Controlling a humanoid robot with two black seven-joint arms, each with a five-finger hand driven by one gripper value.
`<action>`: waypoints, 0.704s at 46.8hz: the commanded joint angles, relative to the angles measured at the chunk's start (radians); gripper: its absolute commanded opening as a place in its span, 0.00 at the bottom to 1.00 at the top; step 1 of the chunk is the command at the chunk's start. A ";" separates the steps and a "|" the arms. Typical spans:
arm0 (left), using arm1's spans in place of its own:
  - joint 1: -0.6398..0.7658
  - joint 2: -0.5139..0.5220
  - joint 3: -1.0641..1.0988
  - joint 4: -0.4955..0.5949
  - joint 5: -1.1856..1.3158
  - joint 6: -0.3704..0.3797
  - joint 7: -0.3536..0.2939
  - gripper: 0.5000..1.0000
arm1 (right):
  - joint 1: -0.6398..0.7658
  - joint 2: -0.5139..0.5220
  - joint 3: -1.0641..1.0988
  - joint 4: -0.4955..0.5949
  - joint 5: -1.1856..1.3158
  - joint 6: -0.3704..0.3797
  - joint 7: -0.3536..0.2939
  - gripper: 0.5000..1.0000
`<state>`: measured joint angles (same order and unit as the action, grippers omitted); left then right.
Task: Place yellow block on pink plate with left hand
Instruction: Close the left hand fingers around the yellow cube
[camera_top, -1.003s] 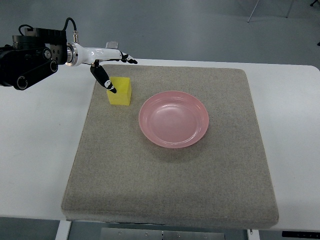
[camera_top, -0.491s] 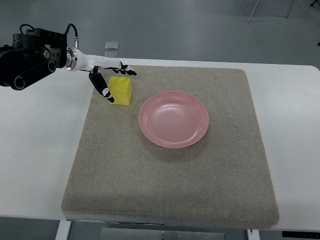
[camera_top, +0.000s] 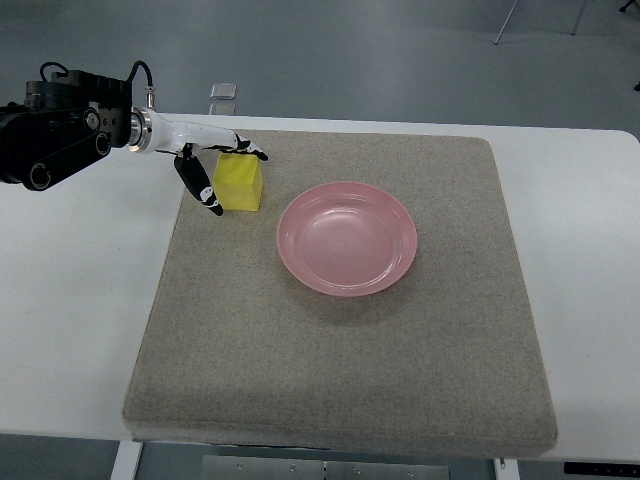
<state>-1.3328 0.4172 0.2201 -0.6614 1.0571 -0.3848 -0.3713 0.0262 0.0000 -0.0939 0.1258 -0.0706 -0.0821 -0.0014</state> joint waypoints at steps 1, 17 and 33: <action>0.011 -0.002 -0.007 0.002 -0.002 0.013 0.000 0.93 | 0.000 0.000 -0.001 0.000 0.000 0.001 0.000 0.85; 0.017 -0.005 -0.007 0.005 0.006 0.083 0.000 0.58 | -0.002 0.000 0.000 0.000 0.000 0.001 0.000 0.85; 0.017 -0.008 -0.015 0.005 -0.008 0.104 0.000 0.00 | 0.000 0.000 -0.001 0.000 0.000 -0.001 0.000 0.85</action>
<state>-1.3161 0.4097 0.2100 -0.6566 1.0547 -0.2825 -0.3713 0.0258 0.0000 -0.0938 0.1258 -0.0706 -0.0818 -0.0014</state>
